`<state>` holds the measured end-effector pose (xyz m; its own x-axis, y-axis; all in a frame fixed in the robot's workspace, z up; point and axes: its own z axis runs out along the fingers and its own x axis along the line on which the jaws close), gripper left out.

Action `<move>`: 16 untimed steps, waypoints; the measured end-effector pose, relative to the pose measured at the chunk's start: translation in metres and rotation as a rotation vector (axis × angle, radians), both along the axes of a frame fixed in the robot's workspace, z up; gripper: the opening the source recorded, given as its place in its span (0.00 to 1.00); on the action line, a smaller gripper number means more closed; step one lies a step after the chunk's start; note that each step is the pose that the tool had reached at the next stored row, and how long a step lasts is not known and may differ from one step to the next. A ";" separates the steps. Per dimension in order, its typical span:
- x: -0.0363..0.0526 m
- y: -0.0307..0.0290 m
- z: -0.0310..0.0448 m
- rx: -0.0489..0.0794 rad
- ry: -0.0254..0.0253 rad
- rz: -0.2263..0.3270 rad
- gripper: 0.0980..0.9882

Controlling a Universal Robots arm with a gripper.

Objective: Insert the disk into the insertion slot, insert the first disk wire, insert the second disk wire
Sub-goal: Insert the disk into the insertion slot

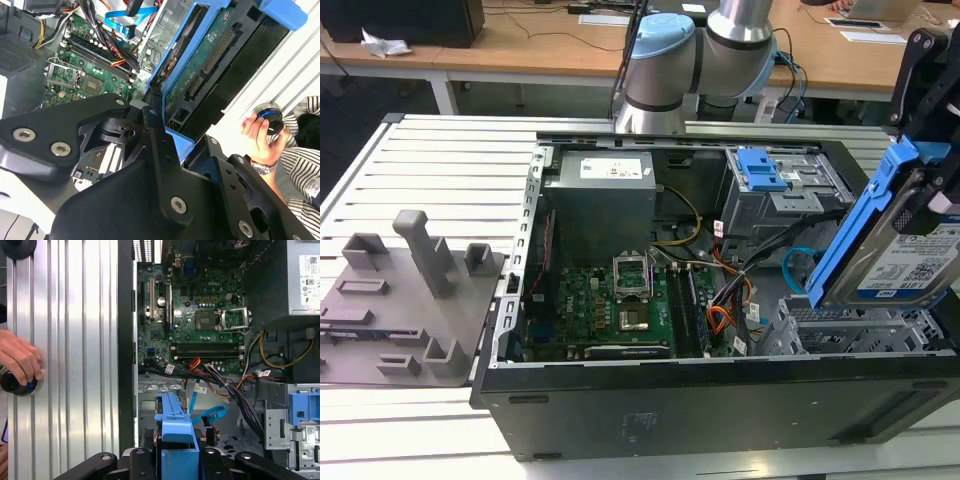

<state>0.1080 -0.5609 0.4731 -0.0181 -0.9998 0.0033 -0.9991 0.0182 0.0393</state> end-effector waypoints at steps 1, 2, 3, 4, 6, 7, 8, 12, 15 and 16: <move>0.0000 0.0000 -0.0009 0.000 0.0000 0.000 0.30; 0.0000 0.0000 -0.0019 0.000 0.0000 0.000 0.30; 0.0000 0.0000 -0.0035 0.000 0.0000 0.000 0.30; 0.0000 0.0000 -0.0047 0.000 0.0000 0.000 0.30; 0.0000 0.0000 -0.0078 0.000 0.0000 0.000 0.30; 0.0000 0.0000 -0.0088 0.000 0.0000 0.000 0.30; 0.0000 0.0000 -0.0095 0.000 0.0000 0.000 0.30; 0.0000 0.0000 -0.0138 0.000 0.0000 0.000 0.30; 0.0000 0.0019 -0.0144 0.000 0.0000 0.000 0.30; 0.0000 0.0060 -0.0144 0.000 0.0000 0.000 0.30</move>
<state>0.1080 -0.5549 0.4587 -0.0180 -0.9998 0.0033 -0.9991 0.0182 0.0393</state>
